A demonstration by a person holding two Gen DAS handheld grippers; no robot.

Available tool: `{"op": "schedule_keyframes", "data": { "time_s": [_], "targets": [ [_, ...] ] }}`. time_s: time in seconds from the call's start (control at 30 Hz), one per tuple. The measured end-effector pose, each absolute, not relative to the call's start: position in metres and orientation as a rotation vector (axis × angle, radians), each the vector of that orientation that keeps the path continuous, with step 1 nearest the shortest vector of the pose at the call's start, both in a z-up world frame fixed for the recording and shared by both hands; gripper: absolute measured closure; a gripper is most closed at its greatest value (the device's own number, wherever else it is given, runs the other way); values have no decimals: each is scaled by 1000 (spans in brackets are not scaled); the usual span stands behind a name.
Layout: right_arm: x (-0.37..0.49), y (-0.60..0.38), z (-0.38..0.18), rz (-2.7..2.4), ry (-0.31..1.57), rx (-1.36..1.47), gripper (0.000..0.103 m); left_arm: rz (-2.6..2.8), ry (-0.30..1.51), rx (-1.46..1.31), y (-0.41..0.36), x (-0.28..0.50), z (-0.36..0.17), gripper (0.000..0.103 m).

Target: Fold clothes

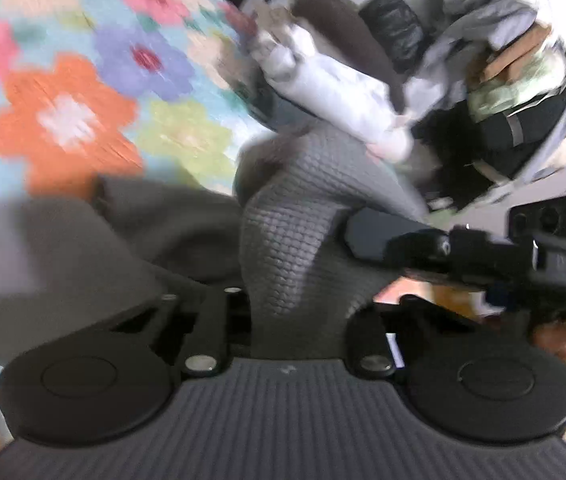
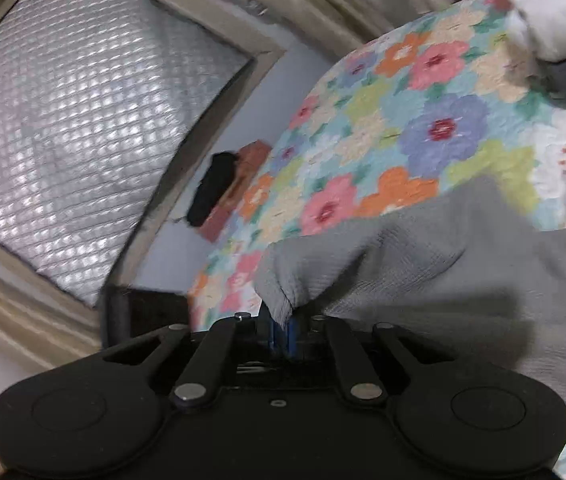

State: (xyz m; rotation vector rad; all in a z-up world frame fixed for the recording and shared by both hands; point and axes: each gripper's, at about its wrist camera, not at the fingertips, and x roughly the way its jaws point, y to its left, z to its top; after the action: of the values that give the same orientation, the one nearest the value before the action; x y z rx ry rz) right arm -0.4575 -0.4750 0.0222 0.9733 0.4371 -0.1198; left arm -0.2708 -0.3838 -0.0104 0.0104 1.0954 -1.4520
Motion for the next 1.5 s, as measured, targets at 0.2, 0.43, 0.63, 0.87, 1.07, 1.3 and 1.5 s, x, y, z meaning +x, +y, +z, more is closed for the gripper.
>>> {"op": "schedule_keyframes", "data": {
  "time_s": [0.2,0.43,0.63,0.87,1.07,1.3,1.5],
  "targets": [
    [-499,-494,18,-328,419,870,67,-1297,1001,122,-366,-243,2,90],
    [-532,-513,10,-623,551,587,53,-1160,904,154,-336,-196,27,90],
    [-524,-521,-7,-600,627,469,40,-1091,897,185,-324,-175,27,90],
    [-490,-536,-53,-579,653,490,15,-1026,906,148,-319,-165,11,90],
    [-488,-525,-4,-590,520,442,89,-958,940,52,-318,-141,-2,90],
    [-490,-503,80,-583,366,342,92,-948,798,-54,-300,-131,58,90],
    [-491,-485,154,-563,250,244,93,-996,574,-17,-285,-143,141,90]
  ]
}}
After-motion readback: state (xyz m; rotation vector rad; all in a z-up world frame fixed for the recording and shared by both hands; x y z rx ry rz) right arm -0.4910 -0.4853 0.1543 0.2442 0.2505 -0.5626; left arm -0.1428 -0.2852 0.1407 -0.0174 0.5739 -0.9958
